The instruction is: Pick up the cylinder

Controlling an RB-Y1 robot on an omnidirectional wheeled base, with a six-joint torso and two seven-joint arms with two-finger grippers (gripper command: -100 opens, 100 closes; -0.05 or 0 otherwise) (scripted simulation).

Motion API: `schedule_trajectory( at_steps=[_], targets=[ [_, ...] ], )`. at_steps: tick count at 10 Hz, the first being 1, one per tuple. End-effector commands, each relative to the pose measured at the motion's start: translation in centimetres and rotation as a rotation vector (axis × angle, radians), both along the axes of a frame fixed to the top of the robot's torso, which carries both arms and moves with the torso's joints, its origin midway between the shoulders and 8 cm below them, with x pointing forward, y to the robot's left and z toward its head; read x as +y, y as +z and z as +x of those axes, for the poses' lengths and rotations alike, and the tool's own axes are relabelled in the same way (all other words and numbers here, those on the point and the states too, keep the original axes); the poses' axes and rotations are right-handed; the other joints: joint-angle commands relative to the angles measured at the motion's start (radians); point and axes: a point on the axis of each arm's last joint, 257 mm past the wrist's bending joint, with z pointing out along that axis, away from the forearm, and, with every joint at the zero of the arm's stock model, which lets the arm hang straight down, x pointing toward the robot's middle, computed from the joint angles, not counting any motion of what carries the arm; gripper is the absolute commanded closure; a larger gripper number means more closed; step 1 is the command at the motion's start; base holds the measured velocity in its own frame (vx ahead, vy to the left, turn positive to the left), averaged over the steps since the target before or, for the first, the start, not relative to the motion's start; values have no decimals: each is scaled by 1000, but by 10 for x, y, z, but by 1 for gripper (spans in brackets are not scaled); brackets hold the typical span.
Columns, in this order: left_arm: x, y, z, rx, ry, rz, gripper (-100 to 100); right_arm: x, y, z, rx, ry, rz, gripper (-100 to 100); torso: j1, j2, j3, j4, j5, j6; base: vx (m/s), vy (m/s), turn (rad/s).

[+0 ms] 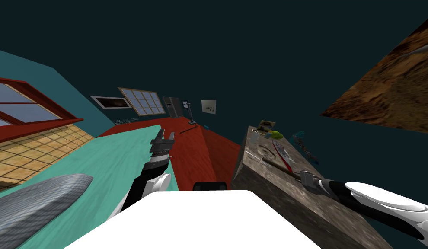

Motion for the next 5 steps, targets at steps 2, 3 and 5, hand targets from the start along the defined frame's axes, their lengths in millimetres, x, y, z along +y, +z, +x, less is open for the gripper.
schedule_trajectory(
  at_steps=[2, 3, 5],
  targets=[
    [0, 0, 0, 0, 0, 0, 0, -8, 2, -11, -7, 5, 8, 100, 0, 1, 1, 0, 0, 1, 26, 49, -25],
    [0, 0, 0, 0, 0, 0, 0, -9, 2, -15, 0, 1, 14, 100, 0, 1, 1, 0, 0, 1, 28, 43, -21],
    [0, 0, 0, 0, 0, 0, 0, -9, 2, -14, -1, 2, 12, 0, -1, 2, 1, 1, 0, 0, 5, 8, -5]
  ],
)
